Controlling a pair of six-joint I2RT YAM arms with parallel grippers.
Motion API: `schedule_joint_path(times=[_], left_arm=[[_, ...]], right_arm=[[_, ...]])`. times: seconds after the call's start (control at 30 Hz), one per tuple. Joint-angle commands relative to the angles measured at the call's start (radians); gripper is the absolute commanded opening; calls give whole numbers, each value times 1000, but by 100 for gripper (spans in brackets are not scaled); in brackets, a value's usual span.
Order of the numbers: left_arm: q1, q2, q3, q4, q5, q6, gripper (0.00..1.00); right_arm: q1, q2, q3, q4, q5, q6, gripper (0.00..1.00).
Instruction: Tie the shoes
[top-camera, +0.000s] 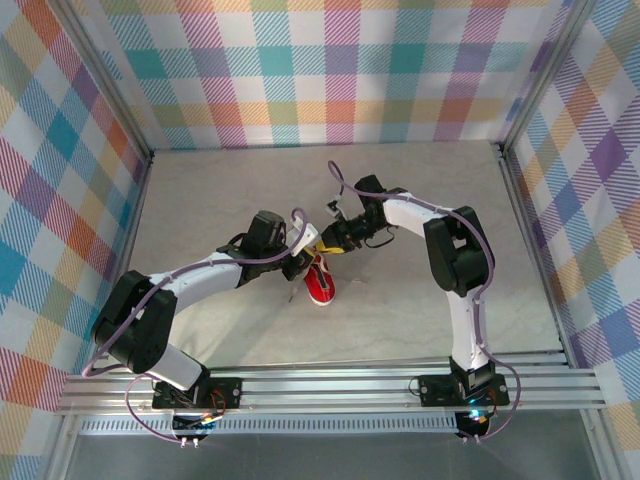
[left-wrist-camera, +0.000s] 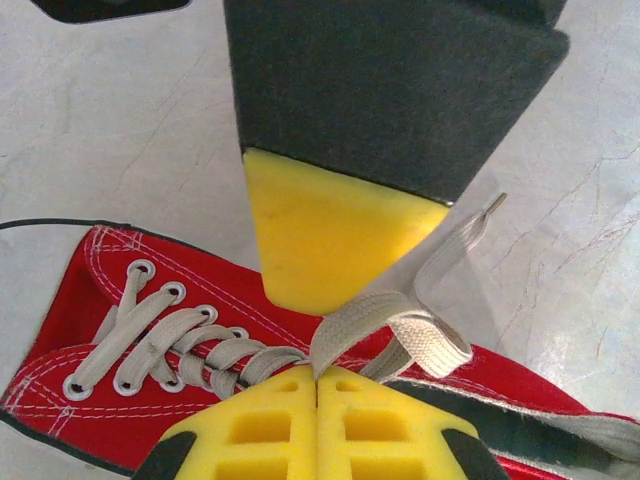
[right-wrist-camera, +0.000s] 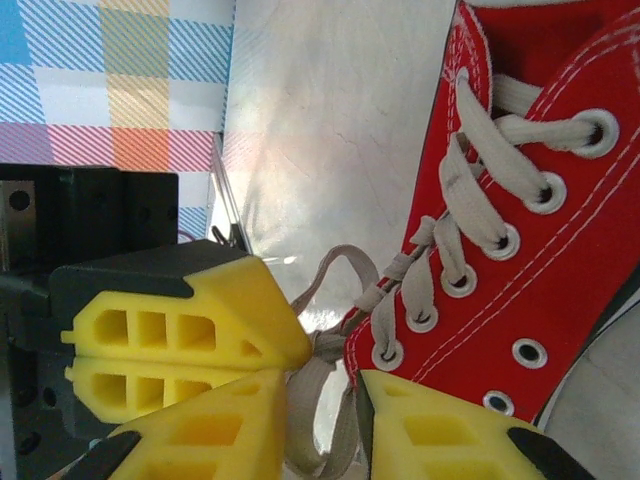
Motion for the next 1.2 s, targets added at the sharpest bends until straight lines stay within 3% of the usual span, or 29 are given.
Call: schedule_joint_path(times=[0.0, 0.7, 0.9, 1.03, 1.17], left_arm=[[-9, -14, -5, 24, -6, 25, 0], [-9, -7, -4, 28, -22, 28, 0], [-9, -9, -7, 29, -22, 27, 0], [-9, -11, -7, 27, -22, 27, 0], [-9, -12, -11, 24, -22, 27, 0]], right_arm=[[8, 16, 25, -66, -54, -51, 25], [30, 34, 34, -96, -71, -62, 26], [33, 28, 33, -97, -64, -64, 31], [33, 23, 33, -98, -54, -65, 25], [33, 12, 31, -85, -20, -53, 9]])
